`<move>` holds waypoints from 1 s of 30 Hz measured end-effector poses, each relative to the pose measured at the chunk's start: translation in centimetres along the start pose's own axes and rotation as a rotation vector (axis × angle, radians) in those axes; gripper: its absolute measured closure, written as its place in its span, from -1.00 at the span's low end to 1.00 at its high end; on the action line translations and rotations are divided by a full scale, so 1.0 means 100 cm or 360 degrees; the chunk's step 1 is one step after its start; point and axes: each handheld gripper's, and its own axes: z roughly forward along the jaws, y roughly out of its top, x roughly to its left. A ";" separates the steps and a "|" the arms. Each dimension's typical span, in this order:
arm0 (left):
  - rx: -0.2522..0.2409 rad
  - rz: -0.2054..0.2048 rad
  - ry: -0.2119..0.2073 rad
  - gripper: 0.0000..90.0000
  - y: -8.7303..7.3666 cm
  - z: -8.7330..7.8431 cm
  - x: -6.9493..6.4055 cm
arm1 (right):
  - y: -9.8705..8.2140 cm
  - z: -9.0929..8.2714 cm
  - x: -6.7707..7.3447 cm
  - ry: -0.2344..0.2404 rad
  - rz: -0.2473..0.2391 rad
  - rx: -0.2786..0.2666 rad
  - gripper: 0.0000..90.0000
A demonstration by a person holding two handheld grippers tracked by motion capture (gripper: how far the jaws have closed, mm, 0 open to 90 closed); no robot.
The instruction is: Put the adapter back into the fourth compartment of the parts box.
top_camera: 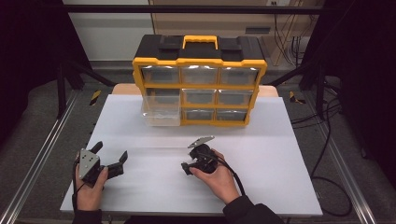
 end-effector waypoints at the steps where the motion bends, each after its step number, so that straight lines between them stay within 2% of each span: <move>1: -0.0001 0.0001 0.0001 -0.97 0.000 0.000 0.000 | 0.000 0.000 0.000 0.0000 0.0000 0.0000 -0.22; 6: -0.0001 0.0000 0.0002 -0.97 0.000 0.000 0.001 | 0.000 0.001 0.000 0.0000 -0.0014 0.0004 -0.04; 7: 0.0000 0.0001 0.0001 -0.97 0.000 0.000 0.001 | 0.000 0.001 0.001 -0.0008 0.0011 0.0013 -0.02; 8: 0.0000 0.0001 0.0001 -0.97 0.000 0.000 0.001 | 0.000 0.002 0.000 -0.0005 -0.0006 0.0014 0.00; 10: 0.0000 0.0000 0.0001 -0.97 0.000 0.000 0.000 | 0.000 0.002 0.001 -0.0003 0.0009 0.0030 0.03; 12: 0.0000 0.0000 0.0001 -0.97 0.000 0.000 0.000 | 0.000 0.004 0.001 0.0001 -0.0019 0.0035 0.11; 18: 0.0000 -0.0002 -0.0002 -0.97 0.000 0.000 0.000 | -0.001 0.009 0.004 0.0019 -0.0012 0.0051 0.27; 26: 0.0000 -0.0005 -0.0003 -0.97 0.000 0.000 0.001 | -0.001 0.016 0.006 0.0012 -0.0046 0.0047 0.44; 30: 0.0000 -0.0010 -0.0003 -0.97 0.000 -0.001 0.002 | -0.001 0.018 0.008 -0.0015 -0.0070 0.0059 0.52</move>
